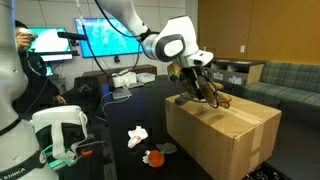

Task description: Put the white towel on the table, the then moose on the box, then the blue sponge on the table, then the turnip plushie on the box, then the duster on the table, and lastly, the white cloth on the box

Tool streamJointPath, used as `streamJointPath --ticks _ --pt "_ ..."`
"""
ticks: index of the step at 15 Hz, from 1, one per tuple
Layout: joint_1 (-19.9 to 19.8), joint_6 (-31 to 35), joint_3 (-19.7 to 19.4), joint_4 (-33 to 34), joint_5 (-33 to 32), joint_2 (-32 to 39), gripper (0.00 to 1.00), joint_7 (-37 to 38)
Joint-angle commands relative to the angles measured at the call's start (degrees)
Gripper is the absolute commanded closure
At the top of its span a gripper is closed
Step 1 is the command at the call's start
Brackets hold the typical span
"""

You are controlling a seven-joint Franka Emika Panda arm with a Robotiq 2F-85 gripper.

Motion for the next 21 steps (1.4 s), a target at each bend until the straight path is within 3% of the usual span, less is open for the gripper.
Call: streamJointPath --ticks 1,4,11,12,13,21 --pt "3.7 0.0 -4.7 7.1 -4.8 6.2 1.0 9.6" --pt "7.3 1.6 -8.5 10.5 -7.8 10.9 1.0 17.7" --pt "12.1 2.0 -11.7 15.2 -8.0 18.1 1.0 24.5" --pt "12.7 2.0 -12.3 15.4 -8.2 18.6 0.82 25.2" --pt "13.2 1.6 -12.8 15.6 -8.5 18.9 0.73 25.4" --pt "15.5 -0.7 -14.1 13.6 -13.8 14.3 0.14 23.8"
